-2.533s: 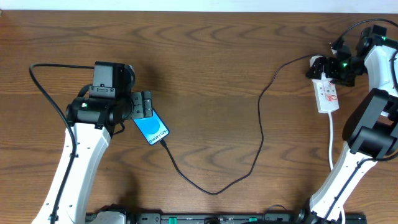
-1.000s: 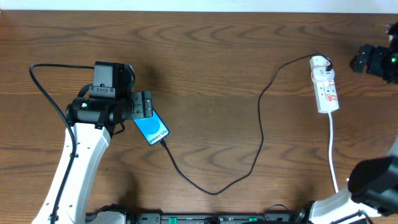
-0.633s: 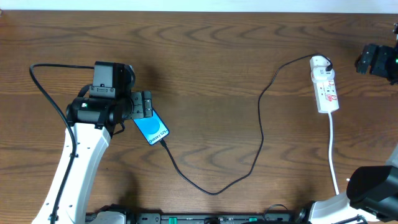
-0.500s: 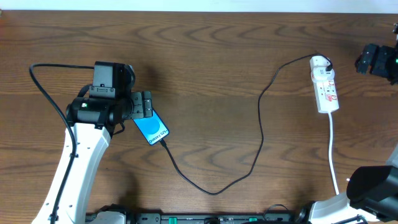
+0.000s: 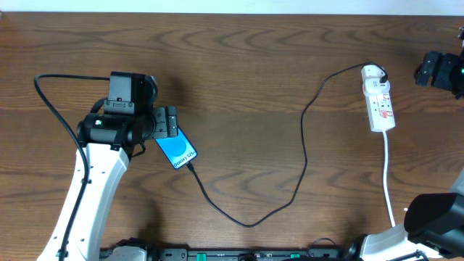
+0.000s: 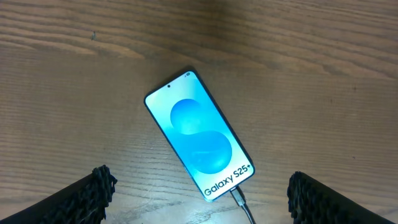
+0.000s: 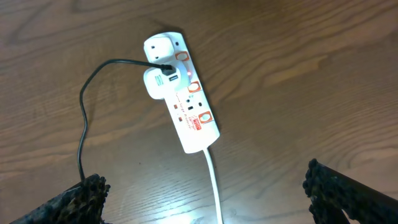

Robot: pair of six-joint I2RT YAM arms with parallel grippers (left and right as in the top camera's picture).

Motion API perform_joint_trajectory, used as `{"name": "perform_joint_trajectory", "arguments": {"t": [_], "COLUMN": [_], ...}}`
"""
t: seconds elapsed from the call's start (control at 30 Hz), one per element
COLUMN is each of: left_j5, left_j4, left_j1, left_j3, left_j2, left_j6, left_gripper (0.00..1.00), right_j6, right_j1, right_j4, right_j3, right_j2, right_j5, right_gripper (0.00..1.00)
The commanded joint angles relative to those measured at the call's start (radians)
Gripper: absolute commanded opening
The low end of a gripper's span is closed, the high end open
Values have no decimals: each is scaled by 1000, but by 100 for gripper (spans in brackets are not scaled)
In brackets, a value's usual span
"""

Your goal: Plug charger to phone and switch on socket

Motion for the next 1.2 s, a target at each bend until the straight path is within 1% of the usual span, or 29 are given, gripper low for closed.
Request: {"name": "perform_joint_trajectory", "arguments": {"t": [0.0,0.43,0.5,0.73,0.87,1.03,1.1,1.17], "left_j5": [-16,-17,-36,-54,-54,-54,-54,-54], "left_j4": [-3,-3,-7,-2,72,239,334,391], "left_j1": [0,0,0,0,0,0,0,0], "left_j3": [16,11,11,-49,-127,-294,-389,-451], "left_j2": [-3,-5,-9,-98,-190,-358,-455,-529], "left_j6": [14,14,14,14,14,14,14,14], "left_gripper": [91,91,91,91,91,91,91,91], "right_j6": [15,15,15,15,15,15,15,15], "right_j1": [4,4,4,4,4,4,4,4], "right_j4": [-1,-1,-1,-1,-1,-1,-1,-1], "right_j3": [14,14,14,14,14,14,14,14], "right_j2": [-7,-7,-7,-7,-7,-7,-7,-7], "right_j5": [8,8,8,8,8,8,8,8], "right_gripper": [99,99,99,99,99,99,99,99]}}
